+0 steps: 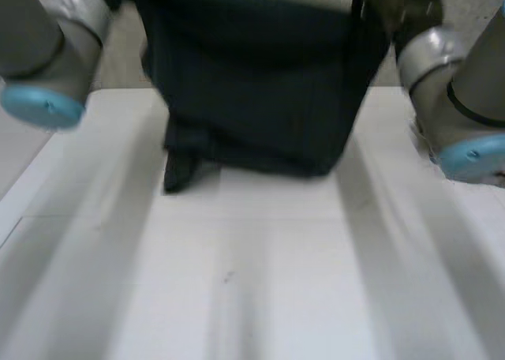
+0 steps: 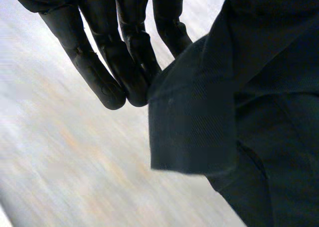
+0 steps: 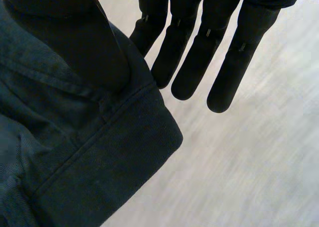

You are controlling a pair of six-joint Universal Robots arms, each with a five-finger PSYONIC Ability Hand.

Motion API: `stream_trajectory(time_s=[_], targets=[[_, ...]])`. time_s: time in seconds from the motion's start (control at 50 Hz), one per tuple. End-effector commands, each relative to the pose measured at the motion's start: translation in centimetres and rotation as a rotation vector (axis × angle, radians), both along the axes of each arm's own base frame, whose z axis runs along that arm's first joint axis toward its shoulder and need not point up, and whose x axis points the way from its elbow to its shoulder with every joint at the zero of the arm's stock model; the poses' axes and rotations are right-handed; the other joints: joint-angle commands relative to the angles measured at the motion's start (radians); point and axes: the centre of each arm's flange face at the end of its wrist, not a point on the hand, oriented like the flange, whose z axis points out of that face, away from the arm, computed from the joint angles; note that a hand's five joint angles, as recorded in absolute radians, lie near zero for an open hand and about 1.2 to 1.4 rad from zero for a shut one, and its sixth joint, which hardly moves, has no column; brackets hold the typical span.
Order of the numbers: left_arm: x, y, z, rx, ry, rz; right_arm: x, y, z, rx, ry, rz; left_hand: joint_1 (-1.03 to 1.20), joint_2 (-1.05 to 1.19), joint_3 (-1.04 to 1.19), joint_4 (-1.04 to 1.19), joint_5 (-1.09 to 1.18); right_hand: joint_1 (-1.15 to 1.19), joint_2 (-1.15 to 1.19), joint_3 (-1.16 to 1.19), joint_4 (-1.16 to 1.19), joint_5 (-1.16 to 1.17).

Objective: Fold the laundry.

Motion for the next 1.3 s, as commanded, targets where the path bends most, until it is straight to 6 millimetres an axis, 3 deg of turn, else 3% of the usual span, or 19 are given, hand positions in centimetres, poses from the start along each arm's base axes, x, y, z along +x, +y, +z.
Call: stream_trajectory(time_s=[0.02,0.1,0.16,0.18,0.24,0.34,0.4,0.48,0.52,0.56,0.62,0.66,0.76,0.86,0.96,1.0,1.12,1.2,1.3], targets=[[1.3,1.7,6.2,-0.198,0.172,-0.043,-0.2,0.0,5.1,-0.218,-0.166,-0.010,0.270,0.200,0.207,0.201,0.240,0.289,0.236,0.206,0.201,0.218],[1.4,1.0,2.8,-0.074,0.108,-0.055,-0.1,0.1,3.6,-0.109,-0.097,0.005,0.270,0.200,0.207,0.201,0.240,0.289,0.236,0.206,0.201,0.218],[1.4,0.5,-1.5,0.069,0.049,-0.066,0.1,0.2,1.2,0.002,-0.014,0.030,0.270,0.200,0.207,0.201,0.240,0.289,0.236,0.206,0.201,0.218],[1.3,0.5,-3.9,0.144,0.019,-0.069,0.0,0.4,-0.4,0.065,0.038,0.041,0.270,0.200,0.207,0.201,0.240,0.289,0.236,0.206,0.201,0.218],[1.4,0.5,-7.8,0.259,-0.023,-0.079,-0.1,0.8,-3.5,0.174,0.125,0.063,0.270,0.200,0.207,0.201,0.240,0.289,0.236,0.206,0.201,0.218],[1.7,1.5,-17.4,0.531,-0.104,-0.079,-0.1,2.6,-12.4,0.391,0.347,0.133,0.270,0.200,0.207,0.201,0.240,0.289,0.236,0.206,0.201,0.218],[2.1,1.9,-21.5,0.648,-0.148,-0.061,-0.4,3.1,-16.8,0.472,0.447,0.145,0.270,0.200,0.207,0.201,0.240,0.289,0.236,0.206,0.201,0.218],[2.5,3.0,-24.0,0.769,-0.231,-0.029,-0.7,3.1,-20.4,0.544,0.531,0.130,0.262,0.192,0.199,0.193,0.232,0.289,0.236,0.206,0.201,0.218],[2.4,3.5,-24.2,0.795,-0.264,-0.029,-0.9,3.0,-20.9,0.561,0.545,0.119,0.087,0.017,0.023,0.018,0.056,0.289,0.236,0.206,0.201,0.218],[2.0,4.2,-24.1,0.810,-0.303,-0.040,-1.0,2.7,-21.0,0.568,0.545,0.092,-0.411,-0.481,-0.475,-0.480,-0.442,0.256,0.204,0.174,0.169,0.186],[1.4,4.6,-23.4,0.788,-0.329,-0.051,-1.2,2.5,-20.7,0.579,0.533,0.051,-0.843,-0.913,-0.907,-0.912,-0.874,-0.323,-0.375,-0.405,-0.410,-0.393],[1.2,4.9,-22.8,0.770,-0.334,-0.053,-1.5,2.5,-20.5,0.589,0.527,0.019,-0.877,-0.947,-0.941,-0.946,-0.907,-0.579,-0.632,-0.662,-0.667,-0.650],[1.9,5.5,-20.9,0.739,-0.333,-0.017,-2.4,3.5,-18.4,0.623,0.488,-0.033,-0.901,-0.971,-0.964,-0.970,-0.931,-0.718,-0.771,-0.801,-0.806,-0.789],[3.5,7.4,-19.8,0.730,-0.361,0.003,-3.4,5.8,-15.9,0.592,0.515,0.003,-0.872,-0.942,-0.935,-0.940,-0.902,-0.704,-0.757,-0.786,-0.791,-0.774],[4.8,9.6,-19.9,0.755,-0.406,0.011,-4.1,8.3,-15.4,0.543,0.611,0.069,-0.669,-0.739,-0.733,-0.738,-0.699,-0.599,-0.651,-0.681,-0.686,-0.669],[5.3,10.6,-20.4,0.780,-0.426,0.007,-4.3,9.5,-15.8,0.526,0.662,0.118,-0.484,-0.554,-0.548,-0.553,-0.515,-0.490,-0.542,-0.572,-0.577,-0.560],[6.0,12.7,-22.3,0.902,-0.472,-0.009,-4.2,11.4,-17.9,0.498,0.748,0.257,-0.322,-0.392,-0.386,-0.391,-0.353,-0.325,-0.378,-0.408,-0.413,-0.396],[6.0,12.9,-23.7,0.959,-0.493,-0.024,-4.0,11.1,-19.5,0.494,0.770,0.296,-0.434,-0.503,-0.497,-0.502,-0.464,-0.325,-0.378,-0.408,-0.413,-0.396],[6.0,10.6,-25.2,0.965,-0.488,-0.023,-3.6,9.2,-21.0,0.467,0.762,0.301,-0.713,-0.783,-0.776,-0.782,-0.743,-0.442,-0.495,-0.525,-0.530,-0.513]])
